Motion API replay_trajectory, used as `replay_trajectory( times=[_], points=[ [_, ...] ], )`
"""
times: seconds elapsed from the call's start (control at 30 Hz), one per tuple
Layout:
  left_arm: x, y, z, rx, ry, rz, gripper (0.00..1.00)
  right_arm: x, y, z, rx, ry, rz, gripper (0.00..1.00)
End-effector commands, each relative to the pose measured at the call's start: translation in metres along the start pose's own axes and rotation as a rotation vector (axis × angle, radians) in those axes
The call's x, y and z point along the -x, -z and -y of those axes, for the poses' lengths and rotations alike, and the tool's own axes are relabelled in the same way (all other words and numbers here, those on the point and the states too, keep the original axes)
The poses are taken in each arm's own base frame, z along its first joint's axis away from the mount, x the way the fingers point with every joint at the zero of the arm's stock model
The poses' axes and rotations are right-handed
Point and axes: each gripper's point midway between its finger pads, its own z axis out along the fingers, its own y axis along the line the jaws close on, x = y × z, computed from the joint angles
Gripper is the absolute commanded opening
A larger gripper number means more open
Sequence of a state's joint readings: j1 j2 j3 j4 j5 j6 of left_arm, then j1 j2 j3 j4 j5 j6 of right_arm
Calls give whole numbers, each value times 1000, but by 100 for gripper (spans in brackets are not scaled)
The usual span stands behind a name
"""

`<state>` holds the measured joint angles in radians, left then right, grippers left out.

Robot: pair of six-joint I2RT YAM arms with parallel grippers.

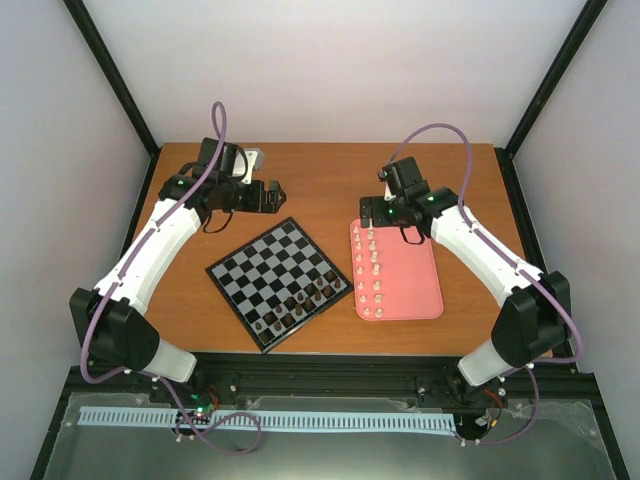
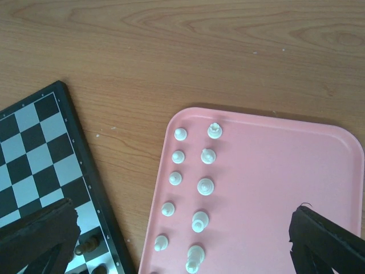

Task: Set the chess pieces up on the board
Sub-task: Pick up the chess piece from the storage box.

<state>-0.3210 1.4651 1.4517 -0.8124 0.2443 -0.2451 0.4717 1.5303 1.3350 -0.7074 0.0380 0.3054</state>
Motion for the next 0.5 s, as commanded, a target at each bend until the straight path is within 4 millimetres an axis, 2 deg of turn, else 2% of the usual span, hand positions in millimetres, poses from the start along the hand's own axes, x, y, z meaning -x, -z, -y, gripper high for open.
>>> replay_trajectory(
  times=[0.0, 0.1, 0.27, 0.4, 0.47],
  points=[
    [-3, 10, 1, 2, -36, 2, 100, 3, -1, 6, -35, -9, -20, 100],
    [-2, 12, 1, 7, -43, 7, 100, 6, -4, 9, -72, 8, -58, 100],
    [-3, 13, -4, 34, -45, -1, 100, 14, -12, 2, -58, 67, -97, 100],
    [-6, 12, -8, 54, -44, -10, 100, 31, -13, -7, -30, 97, -81, 100],
    [-6, 13, -10, 66, -41, -6, 100, 40, -11, -22, 39, 124, -77, 100]
  ],
)
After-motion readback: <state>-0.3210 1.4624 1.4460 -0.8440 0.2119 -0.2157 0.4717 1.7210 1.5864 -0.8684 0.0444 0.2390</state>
